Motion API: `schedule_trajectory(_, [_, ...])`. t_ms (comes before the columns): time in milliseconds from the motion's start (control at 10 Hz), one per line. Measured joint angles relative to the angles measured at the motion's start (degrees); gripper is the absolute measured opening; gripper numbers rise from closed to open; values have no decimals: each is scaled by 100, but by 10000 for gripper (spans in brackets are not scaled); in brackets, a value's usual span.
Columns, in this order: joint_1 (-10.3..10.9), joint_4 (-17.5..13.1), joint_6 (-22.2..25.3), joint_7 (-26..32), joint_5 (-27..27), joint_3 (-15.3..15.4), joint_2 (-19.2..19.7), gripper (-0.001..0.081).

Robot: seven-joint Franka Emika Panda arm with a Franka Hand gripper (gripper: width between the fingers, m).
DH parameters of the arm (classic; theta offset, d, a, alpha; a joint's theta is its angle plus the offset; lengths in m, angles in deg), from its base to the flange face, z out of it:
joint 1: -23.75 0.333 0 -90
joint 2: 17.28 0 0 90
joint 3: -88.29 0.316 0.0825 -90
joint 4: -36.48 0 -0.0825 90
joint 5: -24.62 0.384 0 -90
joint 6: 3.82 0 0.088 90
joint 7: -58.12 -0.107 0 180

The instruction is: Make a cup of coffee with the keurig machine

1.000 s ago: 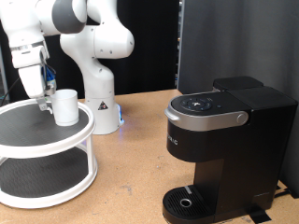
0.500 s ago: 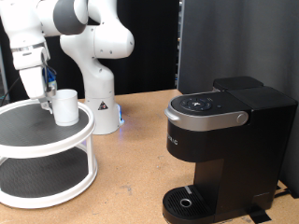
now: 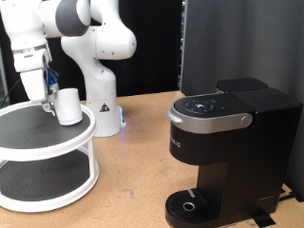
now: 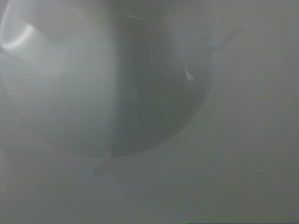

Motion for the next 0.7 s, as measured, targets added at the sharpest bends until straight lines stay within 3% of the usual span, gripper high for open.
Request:
schedule_trajectory(300, [33, -139, 259, -66, 194, 86, -26, 72])
schedule_trajectory(700, [98, -514, 1208, -595, 507, 518, -345, 72])
